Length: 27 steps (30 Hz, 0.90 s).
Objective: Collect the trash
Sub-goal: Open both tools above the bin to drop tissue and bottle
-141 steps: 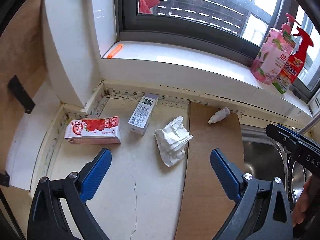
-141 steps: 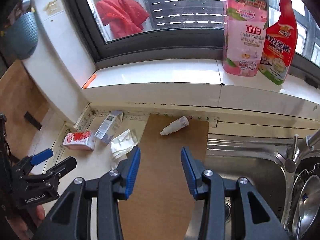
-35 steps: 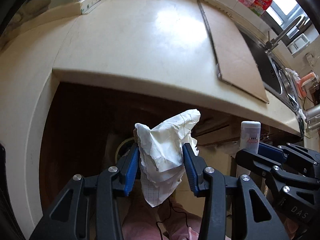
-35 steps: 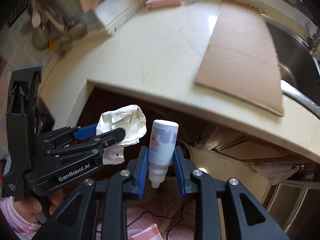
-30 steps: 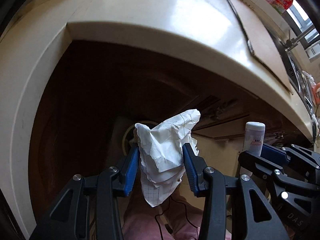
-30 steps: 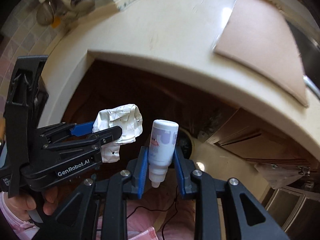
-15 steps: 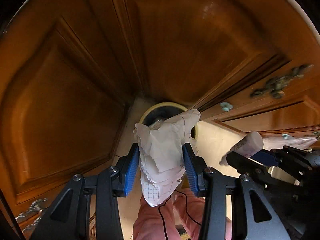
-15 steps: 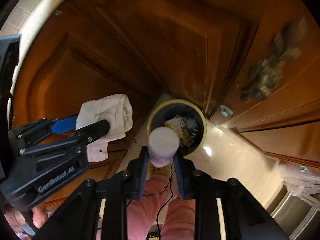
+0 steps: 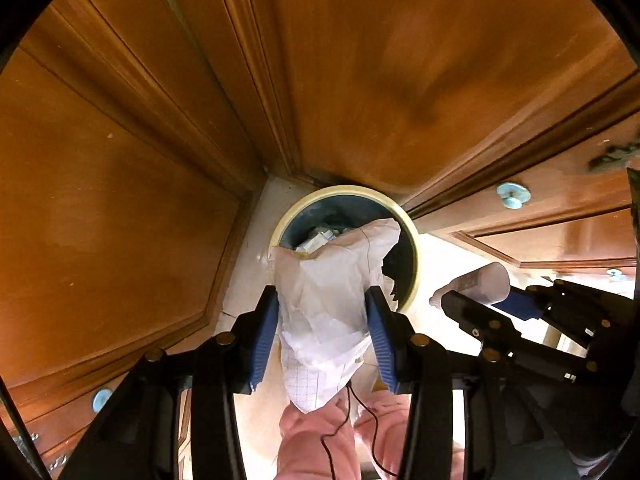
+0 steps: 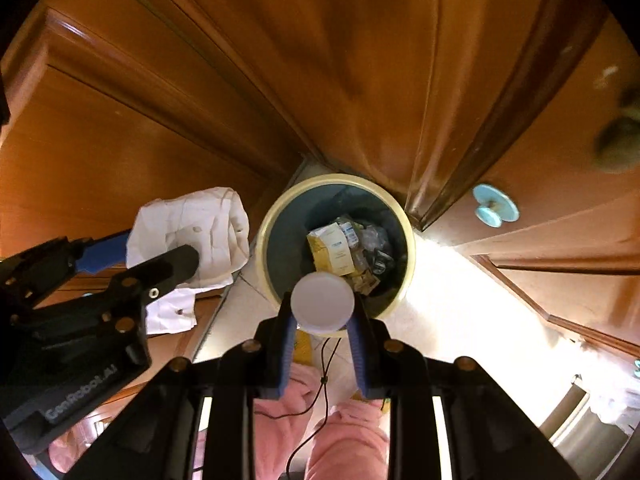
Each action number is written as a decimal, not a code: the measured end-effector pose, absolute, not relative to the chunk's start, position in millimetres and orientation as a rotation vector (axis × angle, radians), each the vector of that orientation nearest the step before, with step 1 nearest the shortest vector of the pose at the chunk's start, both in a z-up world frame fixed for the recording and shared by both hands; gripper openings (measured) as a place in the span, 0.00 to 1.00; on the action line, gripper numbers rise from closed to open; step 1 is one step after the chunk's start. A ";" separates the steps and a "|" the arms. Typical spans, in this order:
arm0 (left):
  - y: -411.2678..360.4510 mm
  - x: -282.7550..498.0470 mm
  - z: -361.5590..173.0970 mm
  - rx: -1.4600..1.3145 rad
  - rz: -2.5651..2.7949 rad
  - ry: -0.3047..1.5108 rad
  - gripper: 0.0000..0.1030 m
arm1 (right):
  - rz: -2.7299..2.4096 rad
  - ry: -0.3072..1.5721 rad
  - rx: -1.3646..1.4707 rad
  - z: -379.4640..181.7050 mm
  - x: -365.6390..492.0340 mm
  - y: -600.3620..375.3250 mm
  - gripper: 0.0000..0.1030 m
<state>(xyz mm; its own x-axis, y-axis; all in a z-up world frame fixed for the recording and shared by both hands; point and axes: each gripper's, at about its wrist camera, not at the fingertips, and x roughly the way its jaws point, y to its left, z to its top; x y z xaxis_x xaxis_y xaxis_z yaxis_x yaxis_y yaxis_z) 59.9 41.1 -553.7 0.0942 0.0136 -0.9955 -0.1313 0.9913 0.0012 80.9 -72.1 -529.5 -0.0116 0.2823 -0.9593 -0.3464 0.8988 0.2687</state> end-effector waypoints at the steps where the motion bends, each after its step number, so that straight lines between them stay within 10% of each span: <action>1: 39.9 60.2 -557.0 -0.095 0.103 1.471 0.44 | 0.492 1.502 -0.070 -534.4 81.9 -69.3 0.24; 7: 37.2 58.6 -561.6 -0.079 0.113 1.446 0.70 | 0.470 1.540 -0.117 -557.0 85.7 -62.6 0.30; 27: 51.9 55.3 -549.6 -0.055 0.111 1.439 0.76 | 0.467 1.524 -0.098 -538.1 80.6 -65.7 0.35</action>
